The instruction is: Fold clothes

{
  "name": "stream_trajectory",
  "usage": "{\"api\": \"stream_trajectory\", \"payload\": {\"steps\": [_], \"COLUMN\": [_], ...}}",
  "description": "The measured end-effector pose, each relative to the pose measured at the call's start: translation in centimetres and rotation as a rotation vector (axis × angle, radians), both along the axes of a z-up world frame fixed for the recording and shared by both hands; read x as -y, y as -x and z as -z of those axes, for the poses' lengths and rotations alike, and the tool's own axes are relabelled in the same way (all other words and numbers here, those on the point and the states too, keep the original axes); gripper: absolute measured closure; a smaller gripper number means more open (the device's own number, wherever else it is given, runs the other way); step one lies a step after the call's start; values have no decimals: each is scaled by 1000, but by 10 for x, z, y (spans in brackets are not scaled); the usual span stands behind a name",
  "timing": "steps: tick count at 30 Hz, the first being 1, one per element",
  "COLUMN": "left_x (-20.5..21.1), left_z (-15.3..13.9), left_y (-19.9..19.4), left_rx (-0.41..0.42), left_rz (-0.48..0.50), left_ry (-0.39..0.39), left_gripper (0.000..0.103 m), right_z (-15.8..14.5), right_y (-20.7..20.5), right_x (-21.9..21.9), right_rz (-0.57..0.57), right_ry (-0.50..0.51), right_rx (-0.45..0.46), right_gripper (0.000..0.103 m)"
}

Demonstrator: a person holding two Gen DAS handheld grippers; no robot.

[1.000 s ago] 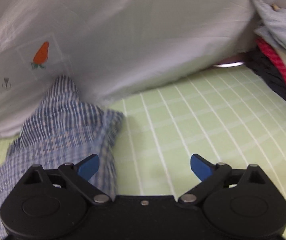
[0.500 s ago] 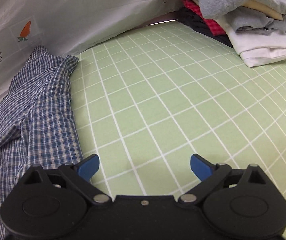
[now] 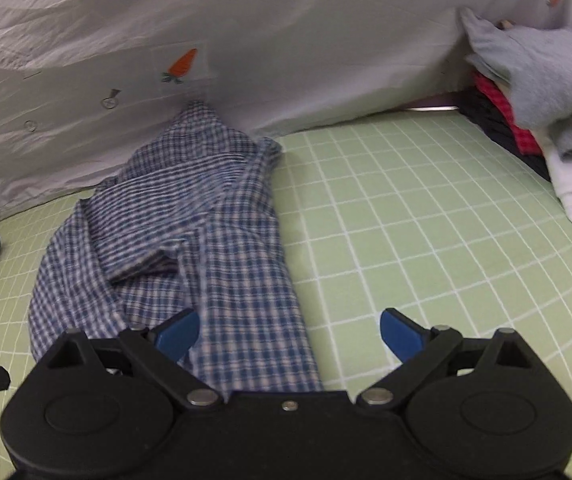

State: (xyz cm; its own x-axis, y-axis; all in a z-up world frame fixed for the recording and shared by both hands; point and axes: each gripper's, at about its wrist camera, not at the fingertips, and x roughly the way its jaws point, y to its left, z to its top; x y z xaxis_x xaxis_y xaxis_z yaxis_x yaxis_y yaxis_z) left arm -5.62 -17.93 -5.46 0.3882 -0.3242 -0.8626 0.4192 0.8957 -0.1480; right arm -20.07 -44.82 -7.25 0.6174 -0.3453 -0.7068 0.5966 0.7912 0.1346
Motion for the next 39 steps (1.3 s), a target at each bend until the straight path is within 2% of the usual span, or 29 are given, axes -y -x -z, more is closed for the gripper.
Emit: {"api": "stream_trajectory", "payload": {"steps": [5,8,10,11,12,16,17,19,21,28,34,39], "left_x": [-7,-2,3,5,6,8,8,8,5,-14,-29,-35], "left_z": [17,25,28,30,32,35,35,33,28,8,1,-4], "left_y": [-12,-20,-25,-28,-29,-31,-30,-28,-23,18,64,93], "left_rx": [-42,-58,-63,-66,-70,-81,-79,-75,-61,-22,-26,-15], "left_rz": [-47,-30,-21,-18,-18,-10,-11,-12,-18,-24,1,24], "left_ry": [-48,-54,-59,-62,-64,-70,-68,-63,-53,-24,-25,-37], "left_gripper": [12,12,12,12,12,12,12,12,12,12,12,12], "right_z": [1,7,13,16,20,36,38,41,38,10,-13,-20], "right_y": [-40,-58,-68,-73,-78,-92,-92,-90,-85,-43,20,67], "right_x": [-29,-42,-50,-53,-56,-65,-66,-67,-68,-74,-88,-91], "right_rz": [-147,-229,-292,-322,-344,-384,-392,-409,-424,-399,-371,-324], "right_ry": [31,19,2,-6,-14,-66,-81,-103,-103,-112,-121,-142], "right_rx": [-7,-14,-24,-31,-43,-91,-96,-101,-91,6,64,78], "right_gripper": [7,19,31,43,51,54,59,88,98,100,100,100]}}
